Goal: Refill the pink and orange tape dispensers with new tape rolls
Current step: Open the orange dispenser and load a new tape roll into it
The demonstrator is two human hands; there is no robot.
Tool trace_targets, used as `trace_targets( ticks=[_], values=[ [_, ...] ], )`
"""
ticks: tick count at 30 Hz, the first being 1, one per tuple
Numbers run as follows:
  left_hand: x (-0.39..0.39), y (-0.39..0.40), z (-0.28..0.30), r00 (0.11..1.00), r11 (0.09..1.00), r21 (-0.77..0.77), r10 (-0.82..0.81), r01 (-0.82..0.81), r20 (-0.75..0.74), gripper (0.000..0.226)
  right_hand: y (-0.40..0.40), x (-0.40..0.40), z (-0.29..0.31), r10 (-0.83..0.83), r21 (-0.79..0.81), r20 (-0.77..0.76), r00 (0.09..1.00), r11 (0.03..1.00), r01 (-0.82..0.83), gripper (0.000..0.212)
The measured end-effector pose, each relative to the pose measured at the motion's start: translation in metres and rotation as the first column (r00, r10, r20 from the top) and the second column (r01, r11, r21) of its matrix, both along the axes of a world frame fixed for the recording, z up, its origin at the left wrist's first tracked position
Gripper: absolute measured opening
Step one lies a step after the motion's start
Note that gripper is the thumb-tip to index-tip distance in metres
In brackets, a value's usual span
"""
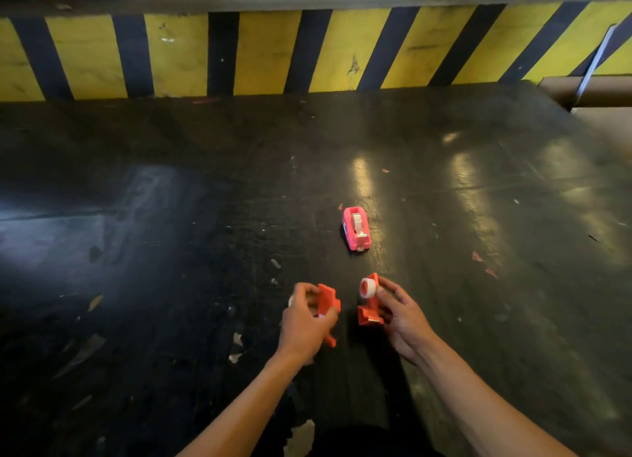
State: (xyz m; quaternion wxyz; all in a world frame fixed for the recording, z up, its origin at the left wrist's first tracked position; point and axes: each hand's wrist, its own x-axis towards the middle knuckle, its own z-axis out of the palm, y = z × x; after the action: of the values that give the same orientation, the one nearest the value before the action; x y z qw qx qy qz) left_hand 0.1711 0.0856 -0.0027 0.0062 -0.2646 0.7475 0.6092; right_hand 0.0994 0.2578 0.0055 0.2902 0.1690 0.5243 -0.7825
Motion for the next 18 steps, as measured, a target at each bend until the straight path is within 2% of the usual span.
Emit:
trace_targets(
  ticks=[1, 2, 4, 6, 9, 11, 12, 13, 15, 16, 18],
  values=[
    [0.002, 0.001, -0.006, 0.992, 0.975, -0.182, -0.122, 0.125, 0.026, 0.033, 0.002, -0.001, -0.001, -0.008, -0.006, 0.012, 1.0, 1.0, 0.008, 0.038],
    [0.004, 0.003, -0.012, 0.97, 0.91, -0.336, -0.232, 0.241, 0.068, 0.031, 0.003, -0.001, 0.0, -0.009, -0.012, 0.02, 1.0, 1.0, 0.009, 0.037],
    [0.006, 0.007, -0.024, 0.915, 0.746, -0.538, -0.376, 0.392, 0.145, 0.032, 0.004, -0.001, 0.003, 0.004, -0.017, 0.021, 1.0, 1.0, -0.004, 0.035],
    [0.008, 0.01, -0.03, 0.883, 0.651, -0.612, -0.43, 0.449, 0.19, 0.036, 0.004, -0.001, 0.007, 0.028, -0.008, 0.009, 1.0, 1.0, -0.028, 0.034],
    [0.008, 0.011, -0.031, 0.89, 0.632, -0.643, -0.412, 0.432, 0.194, 0.04, 0.005, -0.001, 0.009, 0.04, -0.004, 0.002, 0.999, 0.999, -0.04, 0.032],
    [0.007, 0.012, -0.026, 0.917, 0.635, -0.684, -0.374, 0.36, 0.137, 0.041, 0.006, -0.002, 0.01, 0.058, -0.004, 0.003, 0.998, 0.998, -0.058, 0.033],
    [0.006, 0.013, -0.021, 0.932, 0.664, -0.678, -0.35, 0.316, 0.092, 0.043, 0.006, -0.001, 0.011, 0.076, -0.002, -0.004, 0.997, 0.997, -0.076, 0.032],
    [0.004, 0.013, -0.015, 0.943, 0.736, -0.616, -0.33, 0.282, 0.038, 0.044, 0.005, 0.0, 0.012, 0.098, 0.003, -0.014, 0.995, 0.995, -0.098, 0.034],
    [0.0, 0.013, -0.001, 0.956, 0.911, -0.329, -0.284, 0.248, -0.067, 0.041, 0.002, 0.002, 0.012, 0.162, 0.004, -0.039, 0.986, 0.987, -0.162, 0.041],
    [-0.002, 0.012, 0.005, 0.958, 0.951, -0.183, -0.269, 0.249, -0.098, 0.038, 0.0, 0.003, 0.012, 0.198, -0.002, -0.049, 0.979, 0.98, -0.198, 0.044],
    [-0.005, 0.007, 0.012, 0.962, 0.968, -0.085, -0.244, 0.235, -0.119, 0.033, -0.004, 0.005, 0.013, 0.262, -0.01, -0.063, 0.963, 0.965, -0.263, 0.042]
  ],
)
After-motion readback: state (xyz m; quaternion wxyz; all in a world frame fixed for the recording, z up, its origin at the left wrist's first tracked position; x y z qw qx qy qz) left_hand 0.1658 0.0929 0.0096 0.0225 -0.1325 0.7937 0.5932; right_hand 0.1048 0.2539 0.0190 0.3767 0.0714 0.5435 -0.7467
